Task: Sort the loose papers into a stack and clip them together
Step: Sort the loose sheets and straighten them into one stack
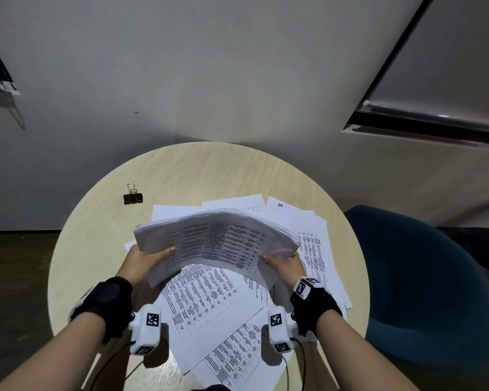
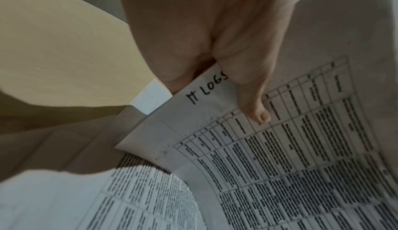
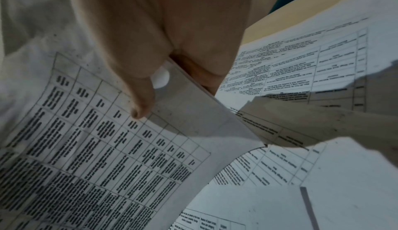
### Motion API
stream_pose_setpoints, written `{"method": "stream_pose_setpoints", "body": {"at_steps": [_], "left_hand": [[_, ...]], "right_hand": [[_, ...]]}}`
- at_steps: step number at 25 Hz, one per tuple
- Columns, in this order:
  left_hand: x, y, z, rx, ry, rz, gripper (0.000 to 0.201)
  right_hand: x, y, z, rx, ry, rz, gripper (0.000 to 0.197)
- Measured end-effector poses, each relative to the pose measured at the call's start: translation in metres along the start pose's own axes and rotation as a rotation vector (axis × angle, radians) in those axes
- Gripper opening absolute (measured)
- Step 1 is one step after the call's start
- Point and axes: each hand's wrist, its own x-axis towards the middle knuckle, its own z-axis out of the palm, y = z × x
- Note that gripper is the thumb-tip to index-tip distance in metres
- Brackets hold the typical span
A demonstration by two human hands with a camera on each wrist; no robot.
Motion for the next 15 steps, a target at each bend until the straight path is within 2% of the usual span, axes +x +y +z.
{"method": "stream_pose_setpoints", "body": {"at_steps": [2, 3, 5, 7, 9, 12, 13, 15], "left_hand": [[-0.001, 0.0, -0.001, 0.005, 0.05, -0.026, 0.024], [0.0, 0.001, -0.002, 0.022, 0.057, -0.02, 0.03], [0.001, 0.008, -0.003, 0.016, 0.051, -0.005, 0.037], [-0.004, 0.016, 0.0, -0.049, 0.063, -0.011, 0.026], [-0.018, 0.02, 0.009, -0.119, 0.042, -0.056, 0.016], [-0.037, 0.007, 0.02, -0.206, 0.003, -0.117, 0.021], [-0.038, 0.002, 0.019, -0.226, 0.016, -0.123, 0.024], [-0.037, -0.002, 0.014, -0.222, 0.02, -0.135, 0.029]], "right_hand": [[-0.009, -0.009, 0.002, -0.005, 0.052, -0.019, 0.048], [-0.012, -0.016, 0.001, 0.009, 0.08, -0.046, 0.03], [-0.016, -0.03, -0.003, 0.013, 0.092, -0.137, 0.009], [-0.018, -0.042, -0.007, -0.012, 0.044, -0.187, 0.006], [-0.016, -0.036, -0.008, -0.072, 0.002, -0.102, 0.011], [-0.021, -0.007, -0.005, -0.231, 0.039, 0.095, 0.029], [-0.024, 0.001, -0.003, -0.225, 0.046, 0.124, 0.033], [-0.027, 0.006, -0.004, -0.306, 0.042, 0.083, 0.036]]}}
